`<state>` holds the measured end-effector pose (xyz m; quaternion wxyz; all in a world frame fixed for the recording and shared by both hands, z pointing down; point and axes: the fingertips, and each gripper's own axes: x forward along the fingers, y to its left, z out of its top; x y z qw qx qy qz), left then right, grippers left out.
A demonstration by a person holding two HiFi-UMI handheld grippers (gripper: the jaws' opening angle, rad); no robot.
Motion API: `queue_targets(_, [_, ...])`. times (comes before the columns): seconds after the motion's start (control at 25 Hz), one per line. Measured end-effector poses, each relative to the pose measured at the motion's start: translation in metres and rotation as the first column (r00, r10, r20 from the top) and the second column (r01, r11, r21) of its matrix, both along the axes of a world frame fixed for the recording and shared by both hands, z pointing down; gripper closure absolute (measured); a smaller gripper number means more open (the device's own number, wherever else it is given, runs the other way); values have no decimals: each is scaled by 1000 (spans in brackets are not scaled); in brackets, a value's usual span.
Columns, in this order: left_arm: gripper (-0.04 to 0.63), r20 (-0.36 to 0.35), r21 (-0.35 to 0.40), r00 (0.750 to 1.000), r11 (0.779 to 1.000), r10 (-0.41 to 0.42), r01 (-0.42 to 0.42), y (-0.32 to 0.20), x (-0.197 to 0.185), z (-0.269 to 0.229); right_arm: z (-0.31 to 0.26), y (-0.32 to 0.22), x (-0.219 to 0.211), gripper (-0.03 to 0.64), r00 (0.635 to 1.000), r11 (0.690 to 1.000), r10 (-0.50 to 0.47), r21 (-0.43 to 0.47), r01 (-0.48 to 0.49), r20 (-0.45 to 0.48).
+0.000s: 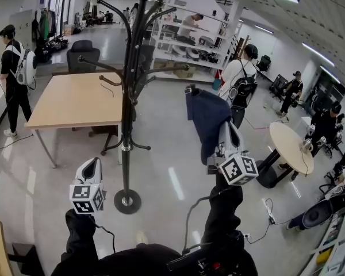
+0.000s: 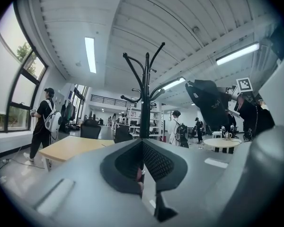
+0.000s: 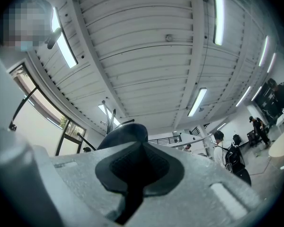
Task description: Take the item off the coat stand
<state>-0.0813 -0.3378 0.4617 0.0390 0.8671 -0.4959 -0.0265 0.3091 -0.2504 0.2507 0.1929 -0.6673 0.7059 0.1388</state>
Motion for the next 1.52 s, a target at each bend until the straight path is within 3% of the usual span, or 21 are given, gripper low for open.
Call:
queue_targets(0.88, [592, 6, -9, 1000, 999, 31, -31, 47, -11, 8, 84, 36, -42, 606, 1000, 986, -18, -166, 14, -26])
queue_targets(1.52, [593, 21, -3, 998, 998, 62, -62, 83, -3, 5, 100, 82, -46, 606, 1000, 981, -9, -195, 7, -9])
